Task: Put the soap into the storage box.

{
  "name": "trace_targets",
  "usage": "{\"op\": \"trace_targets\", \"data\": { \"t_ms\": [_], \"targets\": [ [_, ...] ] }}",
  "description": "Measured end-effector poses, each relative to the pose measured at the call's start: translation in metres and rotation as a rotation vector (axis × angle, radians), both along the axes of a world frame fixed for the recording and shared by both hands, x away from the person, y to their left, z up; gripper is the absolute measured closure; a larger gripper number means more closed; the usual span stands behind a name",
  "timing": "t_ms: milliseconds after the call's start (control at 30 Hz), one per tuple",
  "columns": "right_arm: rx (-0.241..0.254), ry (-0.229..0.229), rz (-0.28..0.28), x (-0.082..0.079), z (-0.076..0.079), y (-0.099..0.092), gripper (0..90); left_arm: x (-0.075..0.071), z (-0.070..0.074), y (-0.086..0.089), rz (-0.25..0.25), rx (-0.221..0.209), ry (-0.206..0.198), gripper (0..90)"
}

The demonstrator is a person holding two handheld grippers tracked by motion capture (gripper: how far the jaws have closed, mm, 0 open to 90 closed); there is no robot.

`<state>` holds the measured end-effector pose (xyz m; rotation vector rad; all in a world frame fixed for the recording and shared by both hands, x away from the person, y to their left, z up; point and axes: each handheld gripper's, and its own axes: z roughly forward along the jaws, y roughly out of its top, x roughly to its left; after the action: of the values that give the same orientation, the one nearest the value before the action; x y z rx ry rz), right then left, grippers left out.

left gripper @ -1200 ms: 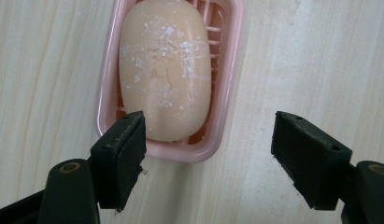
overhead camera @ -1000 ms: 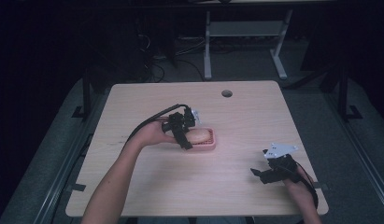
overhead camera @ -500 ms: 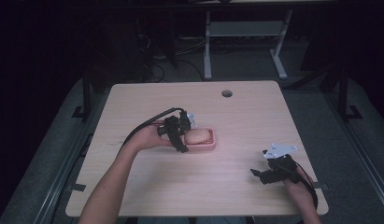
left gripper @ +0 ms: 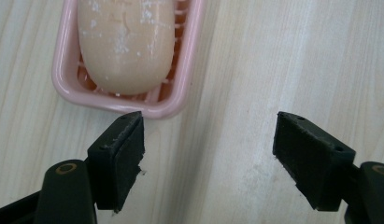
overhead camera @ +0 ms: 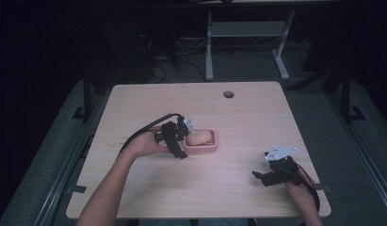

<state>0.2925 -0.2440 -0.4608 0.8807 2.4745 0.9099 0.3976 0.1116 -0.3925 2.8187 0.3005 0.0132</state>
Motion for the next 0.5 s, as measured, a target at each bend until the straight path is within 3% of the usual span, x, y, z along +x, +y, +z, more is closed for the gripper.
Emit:
{"op": "trace_targets", "data": {
  "t_ms": [267, 500],
  "targets": [
    [-0.004, 0.003, 0.002, 0.0, -0.001, 0.001, 14.1, -0.009, 0.0, 0.011, 0.013, -0.021, -0.011, 23.6],
    [-0.007, 0.001, 0.002, 0.0, -0.002, 0.0, 14.1, -0.015, 0.004, 0.018, 0.019, -0.01, -0.025, 22.6]
  ]
}}
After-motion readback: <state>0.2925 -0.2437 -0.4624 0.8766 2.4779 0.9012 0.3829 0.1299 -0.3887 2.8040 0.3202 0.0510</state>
